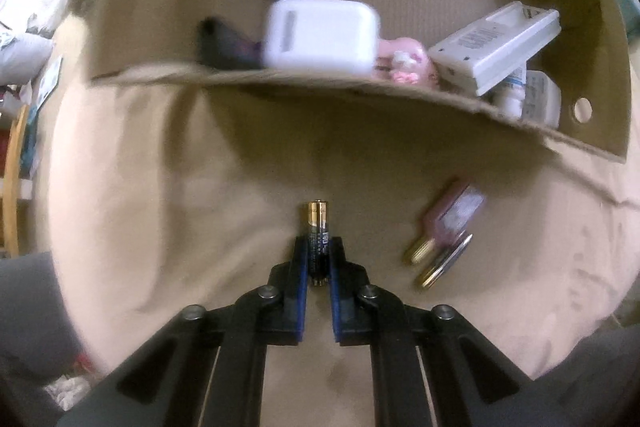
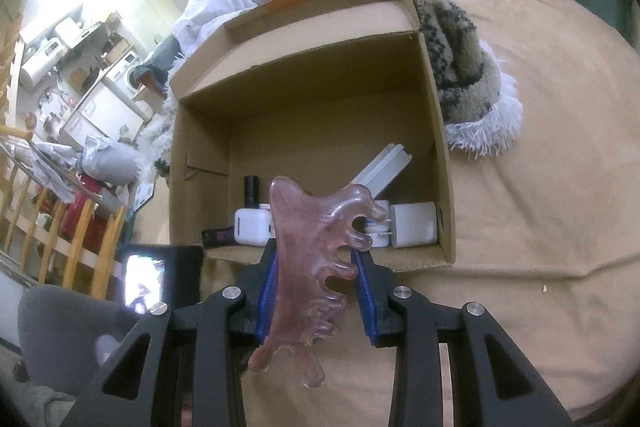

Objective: Organize rigid objects
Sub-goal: 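Grasp an AA battery with left tool while right tool holds the pink comb, then carry the AA battery and pink comb over the box with both tools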

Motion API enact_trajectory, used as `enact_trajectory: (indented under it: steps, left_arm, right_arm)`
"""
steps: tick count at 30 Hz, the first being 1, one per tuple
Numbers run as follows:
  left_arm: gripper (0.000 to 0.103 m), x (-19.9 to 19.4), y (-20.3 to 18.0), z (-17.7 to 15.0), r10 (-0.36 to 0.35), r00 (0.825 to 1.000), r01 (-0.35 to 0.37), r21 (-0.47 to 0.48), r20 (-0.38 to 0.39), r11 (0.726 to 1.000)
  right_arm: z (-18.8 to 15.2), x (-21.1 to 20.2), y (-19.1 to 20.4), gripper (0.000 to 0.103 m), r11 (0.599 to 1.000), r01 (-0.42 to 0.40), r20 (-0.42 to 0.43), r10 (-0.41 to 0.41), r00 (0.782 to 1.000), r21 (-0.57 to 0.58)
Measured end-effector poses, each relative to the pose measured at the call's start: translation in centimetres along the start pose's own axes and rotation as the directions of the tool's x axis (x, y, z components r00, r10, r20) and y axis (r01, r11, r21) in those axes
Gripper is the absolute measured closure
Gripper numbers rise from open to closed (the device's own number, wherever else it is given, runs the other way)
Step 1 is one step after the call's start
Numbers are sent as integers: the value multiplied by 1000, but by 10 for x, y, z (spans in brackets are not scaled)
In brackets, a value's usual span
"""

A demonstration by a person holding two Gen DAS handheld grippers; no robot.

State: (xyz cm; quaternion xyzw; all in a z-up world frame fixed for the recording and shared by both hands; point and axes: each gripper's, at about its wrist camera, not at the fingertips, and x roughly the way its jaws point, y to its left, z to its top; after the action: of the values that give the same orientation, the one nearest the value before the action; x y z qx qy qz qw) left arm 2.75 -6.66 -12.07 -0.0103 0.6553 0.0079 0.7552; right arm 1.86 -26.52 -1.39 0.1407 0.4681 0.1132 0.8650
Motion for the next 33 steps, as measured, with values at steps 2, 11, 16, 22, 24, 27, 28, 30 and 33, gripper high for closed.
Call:
enact_trajectory:
  steps: [2, 11, 16, 22, 24, 27, 28, 30, 33]
  left_arm:
    - [94, -8, 12, -3, -8, 1000, 9, -16, 7, 1000]
    - [94, -85, 55, -17, -72, 982, 82, -47, 177, 996]
    - [94, -132, 66, -15, -49, 948, 56, -12, 316, 998]
    - [94, -143, 58, 18, -48, 921, 52, 2, 386, 999]
    - [94, -146, 56, 27, -43, 915, 45, 6, 401, 999]
    - [94, -144, 51, 48, -39, 910, 36, 16, 413, 999]
    - [94, -143, 51, 55, -39, 910, 33, 20, 414, 999]
    - [94, -141, 51, 63, -40, 911, 31, 28, 411, 999]
    - [94, -136, 45, 79, -37, 912, 16, 53, 408, 998]
  right_arm:
    - [-1, 1, 1, 67, 1000, 5, -2, -5, 1000, -7]
    - [-5, 1, 14, 67, 998, 29, -1, -29, 1000, -61]
    - [-6, -4, 22, 67, 995, 38, 29, -36, 999, -88]
    - [6, -8, 31, 67, 990, 44, 68, -35, 997, -136]
    - [12, -6, 31, 67, 988, 42, 71, -32, 997, -146]
    - [22, 2, 29, 67, 988, 46, 73, -36, 997, -145]
    - [25, 5, 28, 67, 989, 47, 70, -37, 997, -142]
    - [31, 13, 27, 67, 987, 57, 63, -48, 997, -148]
    - [43, 25, 26, 67, 986, 60, 54, -53, 997, -157]
